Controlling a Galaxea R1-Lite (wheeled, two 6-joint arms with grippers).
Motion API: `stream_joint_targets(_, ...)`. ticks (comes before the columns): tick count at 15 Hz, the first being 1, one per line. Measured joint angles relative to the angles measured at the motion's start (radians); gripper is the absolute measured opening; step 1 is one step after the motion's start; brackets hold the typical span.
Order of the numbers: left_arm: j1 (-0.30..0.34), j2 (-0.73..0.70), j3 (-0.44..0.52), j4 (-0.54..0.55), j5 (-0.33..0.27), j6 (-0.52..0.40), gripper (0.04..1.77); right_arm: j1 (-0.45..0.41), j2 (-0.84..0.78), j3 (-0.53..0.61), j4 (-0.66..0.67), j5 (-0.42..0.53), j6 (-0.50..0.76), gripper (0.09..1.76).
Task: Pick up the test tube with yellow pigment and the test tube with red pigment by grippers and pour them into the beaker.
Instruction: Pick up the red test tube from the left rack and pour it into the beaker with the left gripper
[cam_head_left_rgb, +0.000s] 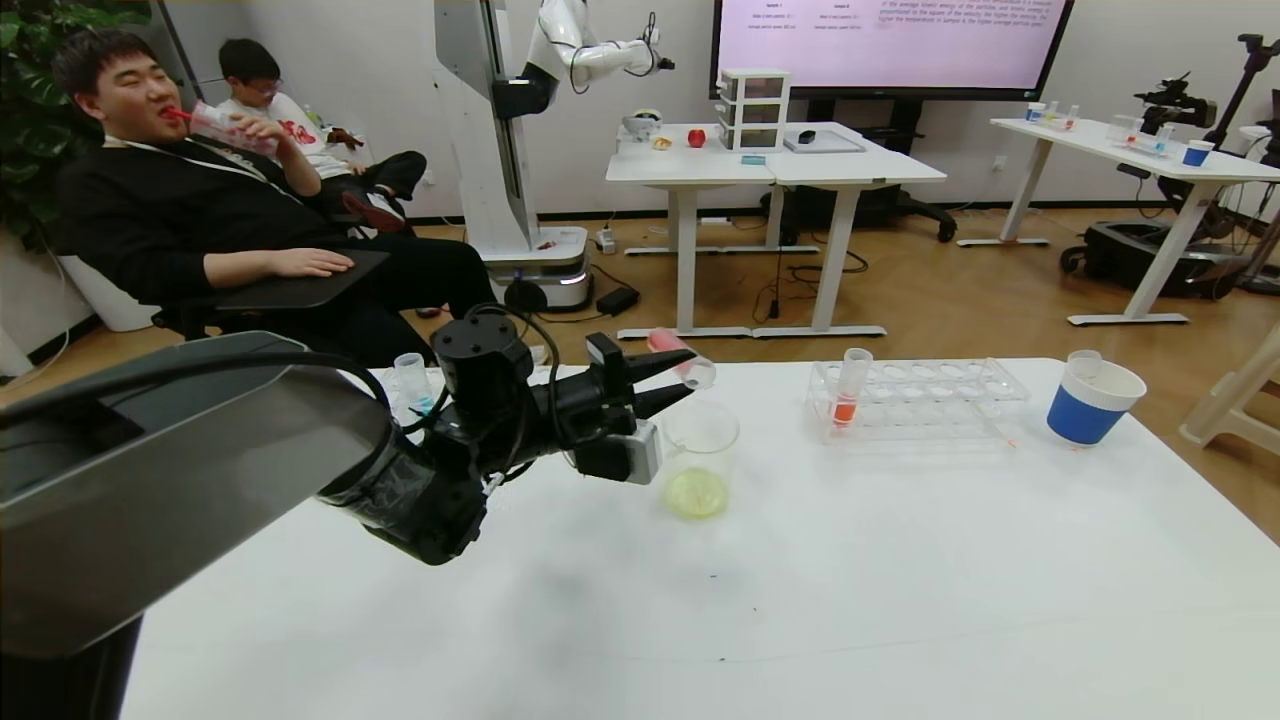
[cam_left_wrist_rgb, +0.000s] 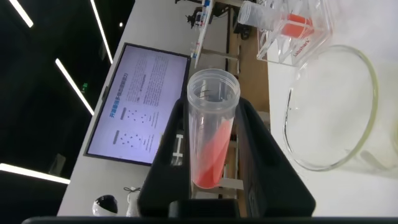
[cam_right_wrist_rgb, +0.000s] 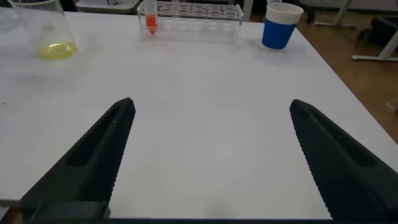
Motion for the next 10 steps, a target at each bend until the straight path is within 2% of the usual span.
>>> stream_joint_targets(6,0.011,0.037,-0.036,-0.01,-0.038,0.072,0.46,0.0,0.0,0.0,0.0,0.0,0.0,1.74)
stream_joint_targets(10,0.005,0.069,-0.047,-0.078,-0.034,0.085,0.46,0.0,0.0,0.0,0.0,0.0,0.0,1.74)
